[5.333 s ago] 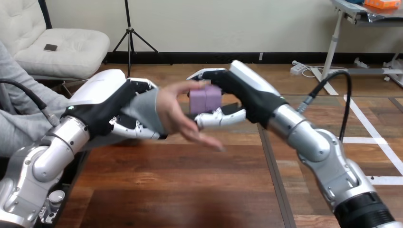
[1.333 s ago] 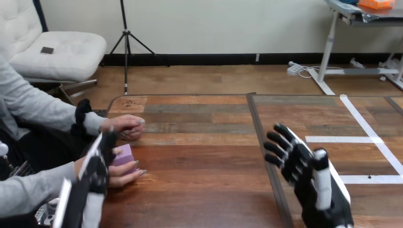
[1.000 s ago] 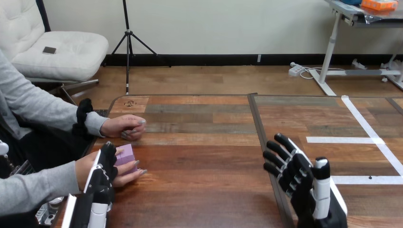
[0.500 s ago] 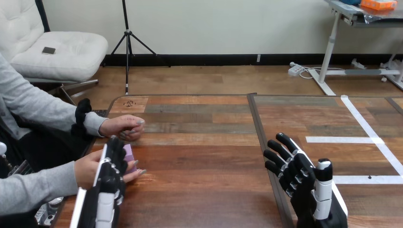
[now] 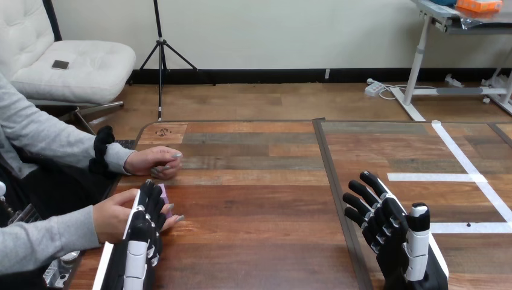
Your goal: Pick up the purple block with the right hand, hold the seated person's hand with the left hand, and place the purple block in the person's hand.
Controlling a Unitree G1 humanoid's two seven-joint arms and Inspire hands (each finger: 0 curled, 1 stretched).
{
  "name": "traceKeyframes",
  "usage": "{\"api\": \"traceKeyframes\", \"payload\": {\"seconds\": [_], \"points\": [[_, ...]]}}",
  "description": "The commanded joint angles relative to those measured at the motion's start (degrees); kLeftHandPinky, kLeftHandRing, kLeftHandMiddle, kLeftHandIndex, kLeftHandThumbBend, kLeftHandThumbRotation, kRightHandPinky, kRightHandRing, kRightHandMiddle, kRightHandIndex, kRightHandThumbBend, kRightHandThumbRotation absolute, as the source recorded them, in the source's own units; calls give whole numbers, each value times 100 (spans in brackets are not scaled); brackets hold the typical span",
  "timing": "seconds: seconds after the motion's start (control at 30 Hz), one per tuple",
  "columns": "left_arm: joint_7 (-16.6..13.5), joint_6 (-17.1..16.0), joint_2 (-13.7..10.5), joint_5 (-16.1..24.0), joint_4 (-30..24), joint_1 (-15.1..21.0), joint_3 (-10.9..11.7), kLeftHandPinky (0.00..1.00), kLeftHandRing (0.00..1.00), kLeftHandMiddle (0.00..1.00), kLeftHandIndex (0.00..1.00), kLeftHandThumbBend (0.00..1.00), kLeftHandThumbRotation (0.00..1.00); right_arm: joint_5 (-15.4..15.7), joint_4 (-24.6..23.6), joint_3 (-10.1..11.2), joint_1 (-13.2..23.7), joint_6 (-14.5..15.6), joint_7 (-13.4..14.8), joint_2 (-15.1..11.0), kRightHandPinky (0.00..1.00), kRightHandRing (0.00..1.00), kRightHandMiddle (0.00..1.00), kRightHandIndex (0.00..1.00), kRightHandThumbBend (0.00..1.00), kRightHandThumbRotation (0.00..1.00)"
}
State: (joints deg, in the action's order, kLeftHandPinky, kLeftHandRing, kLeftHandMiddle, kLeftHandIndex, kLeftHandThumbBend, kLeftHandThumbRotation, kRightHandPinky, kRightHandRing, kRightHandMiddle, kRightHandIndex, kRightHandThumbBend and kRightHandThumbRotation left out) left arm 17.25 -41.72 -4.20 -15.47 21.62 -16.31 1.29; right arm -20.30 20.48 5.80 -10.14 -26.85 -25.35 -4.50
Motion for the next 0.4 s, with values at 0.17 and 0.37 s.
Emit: {"api": "traceKeyframes", "payload": {"seconds": [0.17, 0.37], "points": [[99, -2, 39, -68, -260, 231, 97, 100, 100, 100, 100, 74, 100, -6, -57, 64, 390, 18, -14, 48, 90, 88, 90, 90, 100, 100], [69, 10, 40, -17, -294, 223, 112, 100, 100, 100, 100, 74, 100, -63, -66, 70, 383, 73, -54, 56, 90, 88, 90, 90, 99, 100]]}}
